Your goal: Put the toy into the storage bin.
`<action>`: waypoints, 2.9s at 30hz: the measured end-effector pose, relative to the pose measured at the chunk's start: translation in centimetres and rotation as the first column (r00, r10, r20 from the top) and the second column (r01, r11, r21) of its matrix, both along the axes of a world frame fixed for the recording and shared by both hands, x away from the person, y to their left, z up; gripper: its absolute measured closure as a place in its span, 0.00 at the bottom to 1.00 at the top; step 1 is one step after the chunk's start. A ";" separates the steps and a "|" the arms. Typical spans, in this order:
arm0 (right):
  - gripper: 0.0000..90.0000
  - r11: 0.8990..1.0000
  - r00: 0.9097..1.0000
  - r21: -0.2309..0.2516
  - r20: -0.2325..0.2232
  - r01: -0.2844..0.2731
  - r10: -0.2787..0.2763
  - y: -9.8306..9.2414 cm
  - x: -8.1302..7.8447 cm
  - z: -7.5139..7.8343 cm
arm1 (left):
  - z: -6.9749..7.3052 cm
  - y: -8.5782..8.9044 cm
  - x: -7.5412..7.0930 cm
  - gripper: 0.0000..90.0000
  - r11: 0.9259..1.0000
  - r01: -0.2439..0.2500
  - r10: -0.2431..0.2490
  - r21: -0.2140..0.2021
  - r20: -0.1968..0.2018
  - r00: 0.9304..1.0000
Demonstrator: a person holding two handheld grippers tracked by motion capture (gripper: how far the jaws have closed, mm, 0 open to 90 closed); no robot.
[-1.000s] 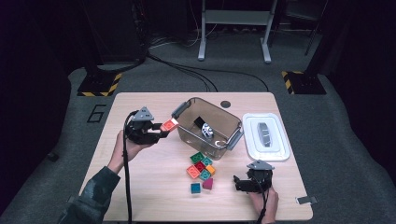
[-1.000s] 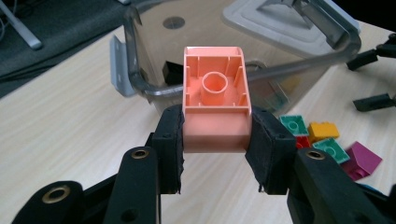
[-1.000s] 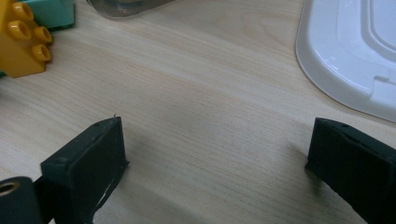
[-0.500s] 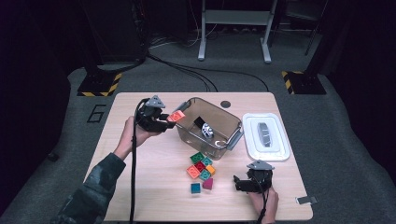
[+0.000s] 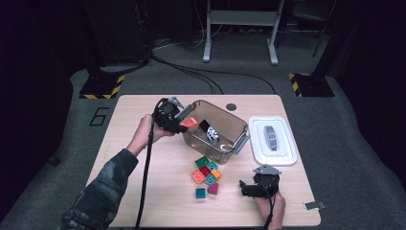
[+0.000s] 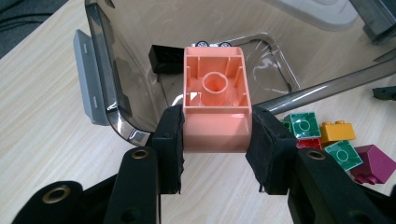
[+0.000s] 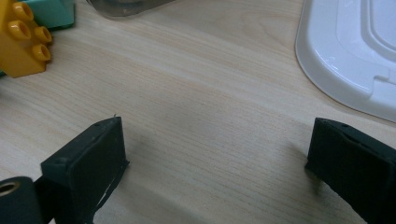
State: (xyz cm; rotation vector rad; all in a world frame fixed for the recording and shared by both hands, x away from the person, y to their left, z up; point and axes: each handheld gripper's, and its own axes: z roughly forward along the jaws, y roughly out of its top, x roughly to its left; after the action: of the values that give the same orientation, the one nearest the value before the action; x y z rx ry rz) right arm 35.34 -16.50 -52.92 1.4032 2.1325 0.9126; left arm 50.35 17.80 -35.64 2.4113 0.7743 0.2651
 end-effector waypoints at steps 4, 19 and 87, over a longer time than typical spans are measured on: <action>0.04 1.000 1.000 0.000 0.000 -0.001 0.001 0.0 0.0 0.0 | -0.1 -0.3 0.3 0.65 1.000 -0.006 0.006 0.028 -0.033 0.999; 0.04 1.000 1.000 0.001 0.000 -0.001 0.001 0.0 0.0 0.0 | -0.4 -0.6 0.6 0.61 0.999 -0.024 0.025 0.030 -0.058 0.998; 0.04 1.000 1.000 -0.003 0.003 0.002 -0.002 0.0 0.0 0.0 | -15.0 -2.6 -10.1 0.45 0.988 0.074 -0.084 -0.137 -0.072 0.994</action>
State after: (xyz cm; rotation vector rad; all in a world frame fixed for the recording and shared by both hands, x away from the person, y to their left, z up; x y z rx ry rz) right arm 35.35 -16.53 -52.93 1.4020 2.1289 0.9097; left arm 40.22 15.20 -50.67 2.3292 0.7053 0.0855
